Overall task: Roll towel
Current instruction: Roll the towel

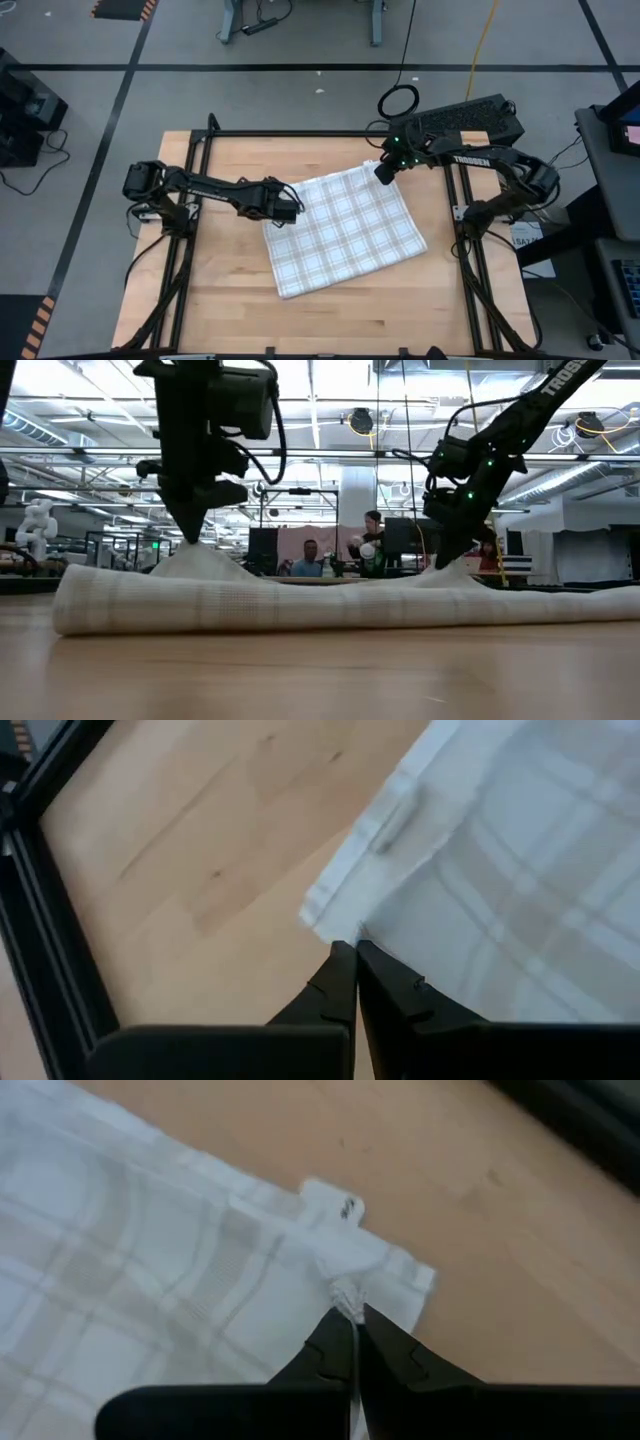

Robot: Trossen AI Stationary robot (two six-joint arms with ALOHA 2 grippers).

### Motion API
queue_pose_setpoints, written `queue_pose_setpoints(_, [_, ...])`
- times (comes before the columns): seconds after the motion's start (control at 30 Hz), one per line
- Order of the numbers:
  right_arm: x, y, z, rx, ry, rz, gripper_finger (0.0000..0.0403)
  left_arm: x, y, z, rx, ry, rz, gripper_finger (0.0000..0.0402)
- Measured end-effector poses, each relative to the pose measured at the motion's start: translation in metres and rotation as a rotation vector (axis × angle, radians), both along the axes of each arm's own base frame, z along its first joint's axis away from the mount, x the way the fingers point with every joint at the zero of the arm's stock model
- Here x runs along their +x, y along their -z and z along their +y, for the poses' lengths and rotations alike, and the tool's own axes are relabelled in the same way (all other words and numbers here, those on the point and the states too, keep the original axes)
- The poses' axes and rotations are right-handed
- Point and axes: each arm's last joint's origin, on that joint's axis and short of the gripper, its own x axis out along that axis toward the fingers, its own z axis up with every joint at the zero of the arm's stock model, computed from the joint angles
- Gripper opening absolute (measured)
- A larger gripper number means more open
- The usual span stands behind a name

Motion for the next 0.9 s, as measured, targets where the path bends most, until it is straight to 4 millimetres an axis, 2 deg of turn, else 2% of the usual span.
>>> queue_pose_setpoints(0.3, [-0.004, 0.002, -0.009, -0.009, 0.034, -0.01, 0.0, -0.006, 0.001, 0.013, 0.004, -0.042, 0.052, 0.0016])
queue_pose_setpoints(0.63, [-0.007, 0.002, -0.015, -0.023, 0.052, -0.02, 0.0, 0.0, 0.0, 0.016, 0.033, -0.049, -0.007, 0.0017])
queue_pose_setpoints(0.77, [-0.008, 0.0, -0.012, 0.012, 0.039, -0.031, 0.0, -0.001, -0.015, 0.01, 0.034, -0.001, -0.016, 0.0006])
queue_pose_setpoints(0.9, [-0.009, -0.003, -0.01, 0.016, 0.029, -0.047, 0.0, -0.005, -0.049, 0.003, 0.006, 0.111, -0.085, 0.0004])
